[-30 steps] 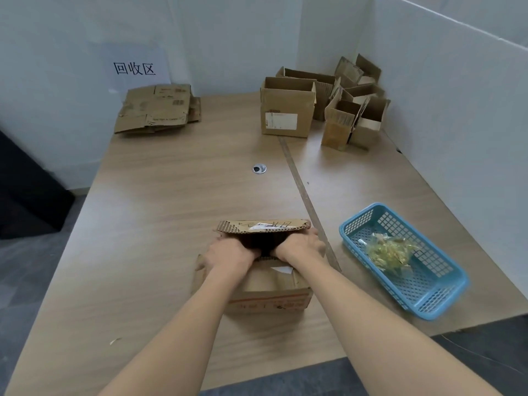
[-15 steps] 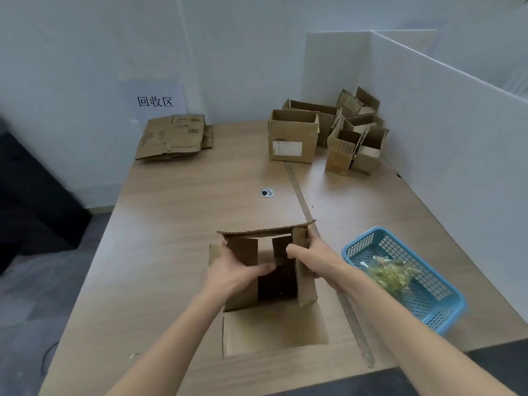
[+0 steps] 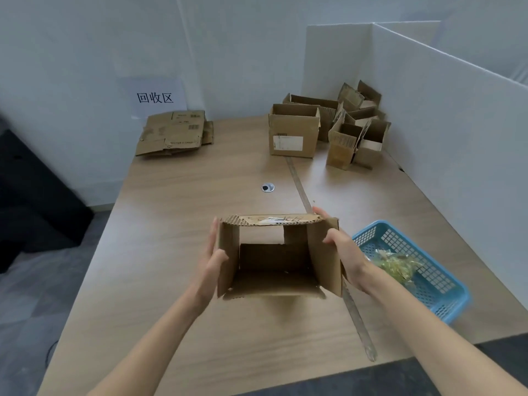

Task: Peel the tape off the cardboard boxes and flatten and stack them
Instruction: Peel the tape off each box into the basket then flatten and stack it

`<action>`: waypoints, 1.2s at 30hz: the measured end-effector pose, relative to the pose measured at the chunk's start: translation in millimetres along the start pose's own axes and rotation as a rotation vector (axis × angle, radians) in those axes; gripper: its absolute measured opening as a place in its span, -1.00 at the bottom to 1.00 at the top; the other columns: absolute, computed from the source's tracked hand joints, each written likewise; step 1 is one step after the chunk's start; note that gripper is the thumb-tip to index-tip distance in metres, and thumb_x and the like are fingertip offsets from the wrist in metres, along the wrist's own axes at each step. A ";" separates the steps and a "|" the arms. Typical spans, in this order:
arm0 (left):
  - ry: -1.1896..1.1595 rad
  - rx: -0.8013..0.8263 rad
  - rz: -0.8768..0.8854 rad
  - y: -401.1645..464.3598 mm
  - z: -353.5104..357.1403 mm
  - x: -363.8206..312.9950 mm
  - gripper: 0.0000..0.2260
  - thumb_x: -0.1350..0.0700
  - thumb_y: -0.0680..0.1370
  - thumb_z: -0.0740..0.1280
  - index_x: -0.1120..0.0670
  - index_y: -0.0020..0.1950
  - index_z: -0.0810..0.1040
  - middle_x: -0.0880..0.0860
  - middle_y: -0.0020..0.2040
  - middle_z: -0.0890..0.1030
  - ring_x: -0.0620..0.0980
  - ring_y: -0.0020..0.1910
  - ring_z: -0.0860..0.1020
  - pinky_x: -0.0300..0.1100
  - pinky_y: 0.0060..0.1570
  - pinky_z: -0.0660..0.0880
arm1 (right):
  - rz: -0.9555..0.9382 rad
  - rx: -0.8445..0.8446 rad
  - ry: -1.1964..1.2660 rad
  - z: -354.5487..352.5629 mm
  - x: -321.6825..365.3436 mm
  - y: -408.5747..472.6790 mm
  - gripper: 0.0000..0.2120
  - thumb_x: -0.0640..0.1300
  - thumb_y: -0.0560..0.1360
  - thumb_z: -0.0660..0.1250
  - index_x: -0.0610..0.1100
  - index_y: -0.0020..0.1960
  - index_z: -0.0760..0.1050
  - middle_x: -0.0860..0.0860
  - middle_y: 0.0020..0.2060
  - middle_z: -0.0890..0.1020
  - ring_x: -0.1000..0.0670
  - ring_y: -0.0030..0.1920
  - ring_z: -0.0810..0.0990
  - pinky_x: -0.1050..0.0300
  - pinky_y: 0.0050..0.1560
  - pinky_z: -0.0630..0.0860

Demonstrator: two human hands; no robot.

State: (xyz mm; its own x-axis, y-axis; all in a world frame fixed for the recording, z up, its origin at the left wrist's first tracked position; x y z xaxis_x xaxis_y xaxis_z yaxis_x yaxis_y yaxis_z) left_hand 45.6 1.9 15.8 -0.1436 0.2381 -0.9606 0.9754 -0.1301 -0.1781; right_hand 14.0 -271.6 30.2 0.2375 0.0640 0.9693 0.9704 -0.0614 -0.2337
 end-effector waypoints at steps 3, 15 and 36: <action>-0.040 -0.003 0.068 -3.8 -2.8 7.6 -0.31 0.07 0.44 0.09 -0.45 0.53 0.21 -0.12 0.54 0.39 0.04 0.46 0.39 0.15 0.46 0.34 | 0.036 -0.039 0.203 -9.3 -14.8 -1.0 -0.57 -0.19 0.61 0.05 0.09 0.35 0.50 -0.08 0.29 0.59 -0.07 0.17 0.56 -0.04 0.17 0.49; -0.110 0.033 -0.075 -33.1 6.3 74.2 -0.44 -0.51 0.38 0.24 -0.03 -0.03 0.49 0.03 0.00 0.66 0.12 -0.03 0.64 0.07 -0.16 0.57 | 0.279 -0.020 -0.051 -5.4 -99.9 -11.0 -0.39 0.28 0.34 0.49 -0.12 0.19 0.55 0.00 0.01 0.73 0.00 0.03 0.72 0.01 0.08 0.61; -0.099 0.081 -0.093 -9.4 36.1 67.2 -0.11 0.05 0.37 0.65 -0.34 0.50 0.20 -0.29 0.34 0.50 -0.33 0.27 0.51 -0.36 0.03 0.58 | 0.061 -0.013 -0.039 -5.9 -83.6 -0.4 0.03 0.14 0.14 0.68 0.20 0.50 0.25 0.13 0.34 0.55 0.07 0.28 0.59 0.01 0.21 0.61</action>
State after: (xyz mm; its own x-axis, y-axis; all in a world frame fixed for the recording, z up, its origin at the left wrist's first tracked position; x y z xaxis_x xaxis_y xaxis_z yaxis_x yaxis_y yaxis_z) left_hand 20.8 -15.6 -54.8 -0.2525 0.1570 -0.9548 0.9410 -0.1900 -0.2801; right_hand -6.6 -282.8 -50.3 0.2978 0.0982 0.9496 0.9535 -0.0789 -0.2908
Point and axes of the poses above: each hand's wrist, its own y-axis towards the middle knuckle, its own z-axis out of the palm, x = y × z, the point moved 10 cm from there along y, towards the middle knuckle
